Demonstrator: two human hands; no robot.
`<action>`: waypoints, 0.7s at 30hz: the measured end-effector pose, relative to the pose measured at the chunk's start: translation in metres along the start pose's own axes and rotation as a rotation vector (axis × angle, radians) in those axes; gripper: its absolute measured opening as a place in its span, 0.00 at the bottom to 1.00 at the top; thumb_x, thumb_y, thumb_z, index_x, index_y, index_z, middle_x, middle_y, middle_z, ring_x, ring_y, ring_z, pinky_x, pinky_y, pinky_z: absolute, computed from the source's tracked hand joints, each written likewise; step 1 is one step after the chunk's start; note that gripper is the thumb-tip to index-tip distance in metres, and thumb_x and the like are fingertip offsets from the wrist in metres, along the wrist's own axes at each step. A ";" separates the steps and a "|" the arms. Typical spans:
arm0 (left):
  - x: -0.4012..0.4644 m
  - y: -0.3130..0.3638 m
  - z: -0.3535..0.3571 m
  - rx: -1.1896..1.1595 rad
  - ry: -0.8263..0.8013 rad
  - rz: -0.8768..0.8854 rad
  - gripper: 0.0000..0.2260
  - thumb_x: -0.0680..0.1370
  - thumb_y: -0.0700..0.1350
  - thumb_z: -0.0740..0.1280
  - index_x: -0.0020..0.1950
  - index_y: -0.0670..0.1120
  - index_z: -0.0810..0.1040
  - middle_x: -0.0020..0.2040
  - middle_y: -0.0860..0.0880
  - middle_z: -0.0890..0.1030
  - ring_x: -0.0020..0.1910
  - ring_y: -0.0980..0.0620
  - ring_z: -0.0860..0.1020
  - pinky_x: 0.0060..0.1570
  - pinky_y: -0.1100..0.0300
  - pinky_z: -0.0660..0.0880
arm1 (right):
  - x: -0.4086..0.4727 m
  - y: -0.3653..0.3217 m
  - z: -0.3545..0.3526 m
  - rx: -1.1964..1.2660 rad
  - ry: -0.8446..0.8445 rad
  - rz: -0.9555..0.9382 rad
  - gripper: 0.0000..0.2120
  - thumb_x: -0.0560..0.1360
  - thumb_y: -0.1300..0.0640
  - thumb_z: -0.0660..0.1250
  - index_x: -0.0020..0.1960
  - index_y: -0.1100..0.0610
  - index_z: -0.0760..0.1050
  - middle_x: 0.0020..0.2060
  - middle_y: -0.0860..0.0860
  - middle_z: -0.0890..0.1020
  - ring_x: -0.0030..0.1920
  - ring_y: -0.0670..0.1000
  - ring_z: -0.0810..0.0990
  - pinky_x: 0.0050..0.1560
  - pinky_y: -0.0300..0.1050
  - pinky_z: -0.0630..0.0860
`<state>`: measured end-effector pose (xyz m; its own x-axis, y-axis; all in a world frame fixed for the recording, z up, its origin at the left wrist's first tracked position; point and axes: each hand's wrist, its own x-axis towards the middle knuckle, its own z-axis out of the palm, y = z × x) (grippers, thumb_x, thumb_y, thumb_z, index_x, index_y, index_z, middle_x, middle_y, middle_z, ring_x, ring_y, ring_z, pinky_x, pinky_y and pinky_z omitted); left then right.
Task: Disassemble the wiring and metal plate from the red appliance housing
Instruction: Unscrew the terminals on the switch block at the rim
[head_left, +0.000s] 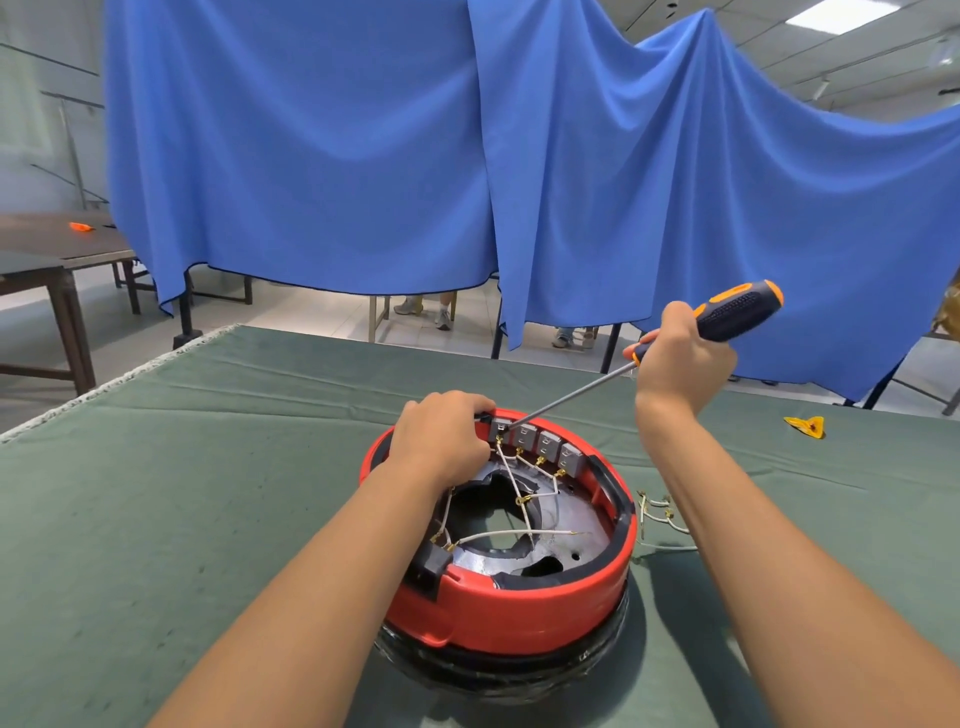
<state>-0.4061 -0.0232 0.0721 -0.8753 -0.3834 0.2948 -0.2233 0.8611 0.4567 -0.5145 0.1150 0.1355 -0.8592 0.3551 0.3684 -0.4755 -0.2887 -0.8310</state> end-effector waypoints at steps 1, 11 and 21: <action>0.000 0.000 0.000 -0.001 0.000 -0.001 0.24 0.72 0.40 0.64 0.67 0.55 0.73 0.62 0.50 0.78 0.60 0.46 0.73 0.59 0.53 0.68 | 0.003 0.002 0.001 -0.007 0.012 0.017 0.08 0.63 0.55 0.60 0.32 0.60 0.67 0.20 0.53 0.71 0.18 0.50 0.71 0.22 0.35 0.65; 0.000 0.000 0.000 -0.020 0.013 -0.005 0.23 0.72 0.40 0.65 0.66 0.55 0.74 0.61 0.51 0.78 0.59 0.47 0.74 0.59 0.52 0.69 | -0.003 0.012 -0.013 0.064 0.119 0.081 0.12 0.63 0.54 0.62 0.33 0.64 0.72 0.16 0.51 0.73 0.18 0.49 0.70 0.22 0.35 0.65; -0.001 0.001 0.001 -0.026 0.016 -0.018 0.23 0.72 0.39 0.64 0.65 0.55 0.74 0.61 0.50 0.79 0.59 0.46 0.74 0.59 0.51 0.69 | -0.029 0.001 -0.022 0.148 0.012 -0.148 0.10 0.65 0.59 0.60 0.27 0.61 0.66 0.15 0.49 0.72 0.18 0.49 0.70 0.23 0.35 0.65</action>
<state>-0.4061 -0.0219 0.0719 -0.8642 -0.4039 0.2999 -0.2275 0.8454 0.4832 -0.4859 0.1239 0.1147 -0.7760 0.4133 0.4765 -0.6198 -0.3598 -0.6974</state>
